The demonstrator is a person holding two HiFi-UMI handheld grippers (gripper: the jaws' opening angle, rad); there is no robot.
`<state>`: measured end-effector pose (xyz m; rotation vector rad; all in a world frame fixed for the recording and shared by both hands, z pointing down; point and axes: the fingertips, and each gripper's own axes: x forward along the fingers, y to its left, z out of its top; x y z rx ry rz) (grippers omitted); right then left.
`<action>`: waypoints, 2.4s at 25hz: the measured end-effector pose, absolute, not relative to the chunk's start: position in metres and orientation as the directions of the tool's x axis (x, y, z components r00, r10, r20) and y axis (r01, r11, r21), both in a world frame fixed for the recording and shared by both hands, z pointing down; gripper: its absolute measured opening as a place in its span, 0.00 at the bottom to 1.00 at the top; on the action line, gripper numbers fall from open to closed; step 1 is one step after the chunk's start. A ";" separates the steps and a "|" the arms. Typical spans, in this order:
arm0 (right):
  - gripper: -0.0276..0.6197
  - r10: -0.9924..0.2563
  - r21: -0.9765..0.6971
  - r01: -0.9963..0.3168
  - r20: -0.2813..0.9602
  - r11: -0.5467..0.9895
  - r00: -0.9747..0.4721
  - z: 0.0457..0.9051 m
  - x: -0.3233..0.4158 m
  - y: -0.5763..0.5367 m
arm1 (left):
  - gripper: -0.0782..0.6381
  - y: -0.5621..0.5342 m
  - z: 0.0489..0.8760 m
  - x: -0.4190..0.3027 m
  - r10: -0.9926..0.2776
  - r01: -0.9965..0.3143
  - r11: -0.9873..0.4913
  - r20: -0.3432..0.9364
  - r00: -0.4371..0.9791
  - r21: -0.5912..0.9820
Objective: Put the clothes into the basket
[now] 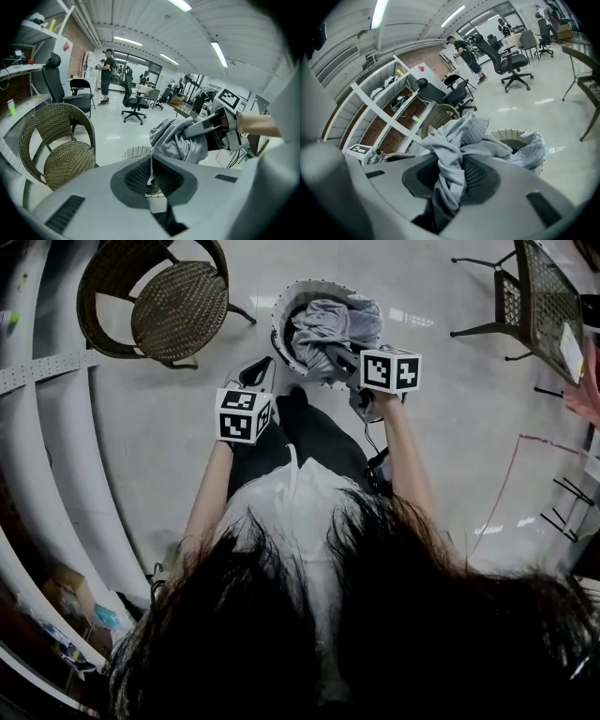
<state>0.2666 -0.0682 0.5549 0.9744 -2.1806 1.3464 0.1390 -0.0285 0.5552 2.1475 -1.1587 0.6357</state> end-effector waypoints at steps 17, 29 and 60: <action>0.20 -0.350 -0.452 -0.860 0.786 0.236 -0.509 0.696 0.353 -0.064 | 0.14 -0.030 0.628 0.214 -0.451 -0.808 -0.502 0.704 0.549 0.308; 0.20 -0.255 -0.369 -0.918 0.882 0.147 -0.395 0.818 0.370 -0.048 | 0.14 -0.016 0.696 0.201 -0.367 -0.816 -0.483 0.773 0.518 0.317; 0.28 -0.337 -0.458 -0.873 0.805 0.170 -0.488 0.783 0.366 -0.048 | 0.14 -0.008 0.681 0.196 -0.395 -0.834 -0.470 0.776 0.492 0.290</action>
